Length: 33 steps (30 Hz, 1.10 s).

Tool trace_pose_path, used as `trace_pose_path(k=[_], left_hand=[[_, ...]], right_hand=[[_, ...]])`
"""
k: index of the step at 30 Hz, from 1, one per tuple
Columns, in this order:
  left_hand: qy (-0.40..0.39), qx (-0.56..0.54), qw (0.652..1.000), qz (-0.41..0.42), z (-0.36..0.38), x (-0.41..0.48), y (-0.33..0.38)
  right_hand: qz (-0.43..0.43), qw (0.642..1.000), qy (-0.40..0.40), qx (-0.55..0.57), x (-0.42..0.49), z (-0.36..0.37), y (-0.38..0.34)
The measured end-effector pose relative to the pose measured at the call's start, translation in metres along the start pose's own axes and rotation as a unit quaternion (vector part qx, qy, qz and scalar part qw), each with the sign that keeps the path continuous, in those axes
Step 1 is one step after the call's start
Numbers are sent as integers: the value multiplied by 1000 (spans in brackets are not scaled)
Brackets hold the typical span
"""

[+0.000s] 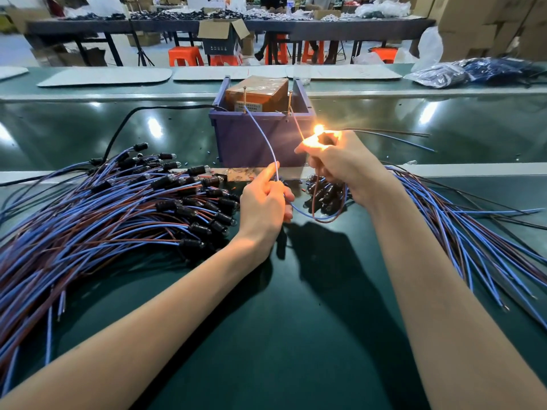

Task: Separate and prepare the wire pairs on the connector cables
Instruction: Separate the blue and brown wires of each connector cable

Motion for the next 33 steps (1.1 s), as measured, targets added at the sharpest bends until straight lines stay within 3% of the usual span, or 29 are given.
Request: trace_pose_path(k=[25,33], left_hand=[[-6,8,1000,9,-2,-1,-1],[-3,10,999,42,1,-3,5]], right_hand=[[20,1000,0,-11,-3,-2,-2],[11,992,-115,-45,-13,2,-13]])
Point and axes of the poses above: each hand's wrist, its own x-axis towards the middle knuckle, its own z-axis out of the palm, y = z × x, the point moved 6 cm from there along x, towards the middle knuckle, and after that the axes turned 3 degrees about -x, right-handed, at the moved point
